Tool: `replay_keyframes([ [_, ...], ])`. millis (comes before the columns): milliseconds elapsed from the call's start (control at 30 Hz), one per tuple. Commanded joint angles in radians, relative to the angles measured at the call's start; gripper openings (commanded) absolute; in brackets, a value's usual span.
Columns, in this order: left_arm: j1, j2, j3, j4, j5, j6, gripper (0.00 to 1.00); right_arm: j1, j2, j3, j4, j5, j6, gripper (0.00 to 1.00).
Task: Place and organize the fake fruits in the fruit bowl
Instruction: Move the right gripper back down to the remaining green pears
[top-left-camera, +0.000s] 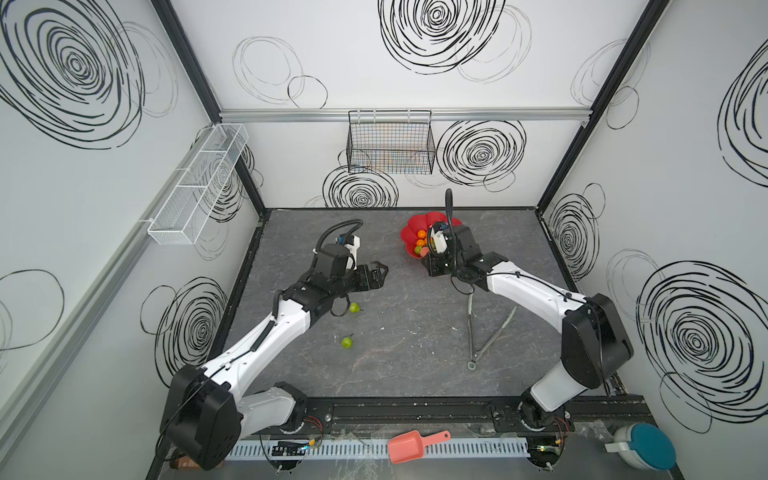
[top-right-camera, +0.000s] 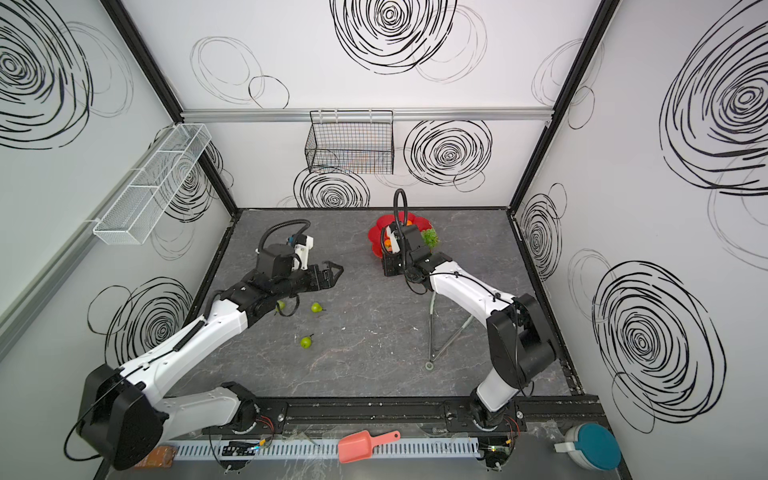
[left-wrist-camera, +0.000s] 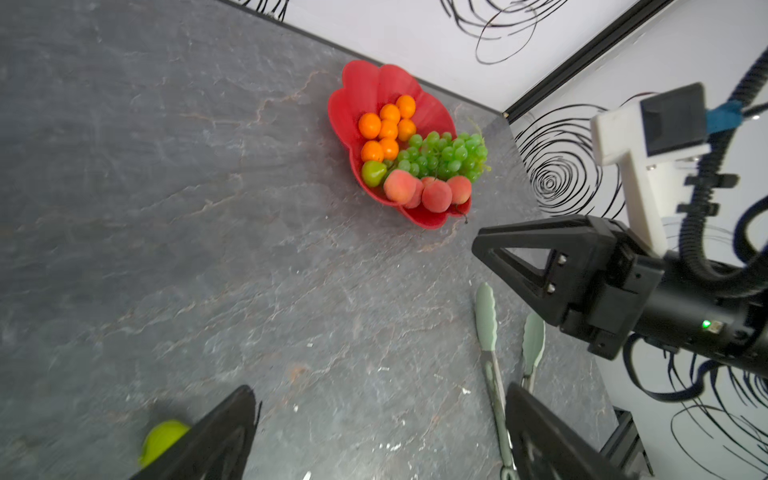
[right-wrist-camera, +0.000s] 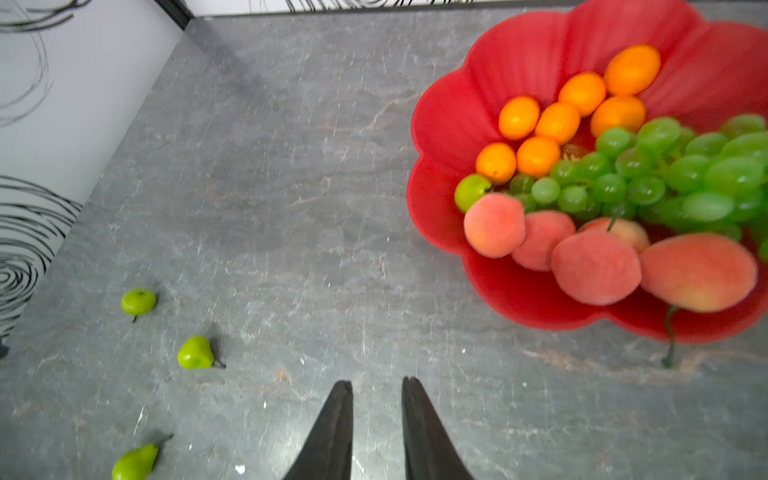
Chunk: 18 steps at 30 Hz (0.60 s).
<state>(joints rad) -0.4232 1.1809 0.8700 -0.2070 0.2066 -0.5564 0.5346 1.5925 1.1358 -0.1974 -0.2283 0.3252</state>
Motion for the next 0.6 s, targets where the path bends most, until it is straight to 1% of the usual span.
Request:
replay_keyframes([
  [0, 0.025, -0.103, -0.068, -0.048, -0.036, 0.019, 0.96, 0.048, -0.109, -0.128, 0.117, 0.026, 0.002, 0.26],
  [133, 0.051, -0.206, -0.151, -0.069, -0.038, -0.006, 0.96, 0.139, -0.162, -0.224, 0.158, 0.084, 0.025, 0.26],
  [300, 0.103, -0.306, -0.212, -0.123, -0.067, -0.029, 0.96, 0.266, -0.15, -0.263, 0.194, 0.167, 0.051, 0.27],
  [400, 0.173, -0.351, -0.235, -0.157, -0.059, -0.033, 0.96, 0.333, -0.098, -0.239, 0.214, 0.203, 0.051, 0.27],
  [567, 0.312, -0.383, -0.258, -0.19, 0.011, -0.028, 0.96, 0.396, 0.039, -0.16, 0.242, 0.198, 0.055, 0.29],
])
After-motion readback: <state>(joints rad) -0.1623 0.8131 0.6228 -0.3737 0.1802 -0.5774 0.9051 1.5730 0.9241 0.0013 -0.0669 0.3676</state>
